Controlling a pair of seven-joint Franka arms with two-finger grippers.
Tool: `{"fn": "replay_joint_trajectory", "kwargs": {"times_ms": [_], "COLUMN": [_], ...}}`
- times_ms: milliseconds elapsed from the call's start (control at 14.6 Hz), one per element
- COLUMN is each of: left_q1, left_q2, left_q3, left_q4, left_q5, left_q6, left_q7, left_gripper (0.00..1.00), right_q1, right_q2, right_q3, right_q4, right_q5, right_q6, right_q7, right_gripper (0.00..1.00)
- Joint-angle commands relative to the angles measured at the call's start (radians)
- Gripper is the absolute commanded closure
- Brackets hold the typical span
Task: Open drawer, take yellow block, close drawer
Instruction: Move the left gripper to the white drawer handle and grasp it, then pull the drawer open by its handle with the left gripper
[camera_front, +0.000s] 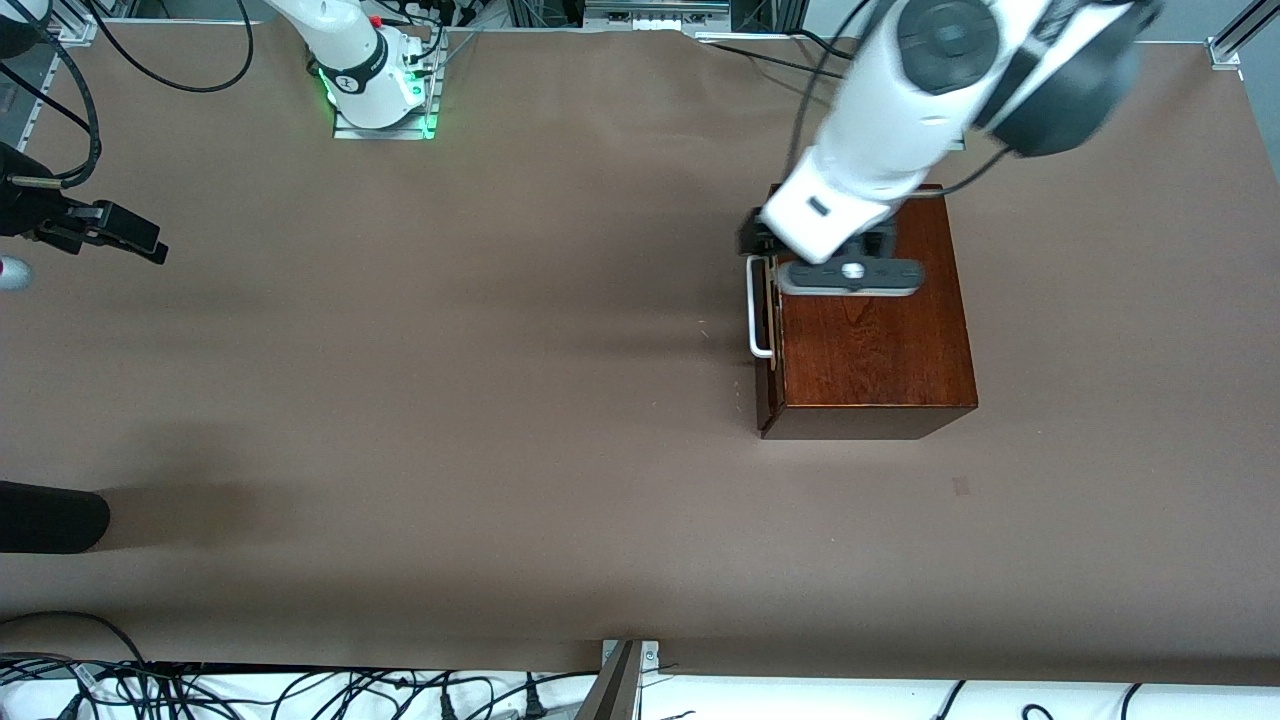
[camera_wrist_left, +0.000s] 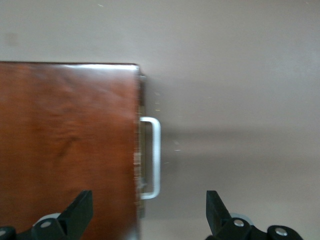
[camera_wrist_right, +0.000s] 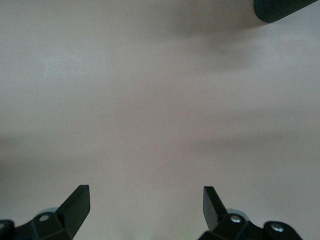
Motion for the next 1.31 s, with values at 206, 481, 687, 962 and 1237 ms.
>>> {"fn": "replay_joint_trajectory", "kwargs": {"times_ms": [206,481,687,962,1237], "left_q1": [-0.138,-0.175,-0.175,-0.173,-0.173], "left_q2": [0.104,0.103,0.105,0.14,0.158], "left_q3": [0.006,0.006,0.009,0.031,0.032], "left_q4": [-0.058,-0.194,-0.229,-0.234,-0.247], "left_q5": [0.06,0.081,0.109,0.173,0.206], "left_q6": [0.109,0.195,0.212,0.213,0.215], "left_q7": [-0.112,-0.155,-0.157,-0.158,-0.158], "left_gripper": [0.0,0.0,0.0,0.0,0.0], "right_q1": [0.001,0.001,0.001,0.001,0.001], "right_q2": [-0.011,-0.011,-0.011,-0.009,-0.009], "right_q3": [0.003,0.003,0.003,0.003,0.003], "right_q4": [-0.008,-0.008,-0.01,-0.01,-0.01], "right_q5": [-0.002,-0.002,-0.002,-0.002,-0.002], "right_q6": [0.005,0.003,0.005,0.005,0.002], "right_q7": [0.009,0.009,0.009,0.009,0.009], "right_gripper": [0.0,0.0,0.0,0.0,0.0]}}
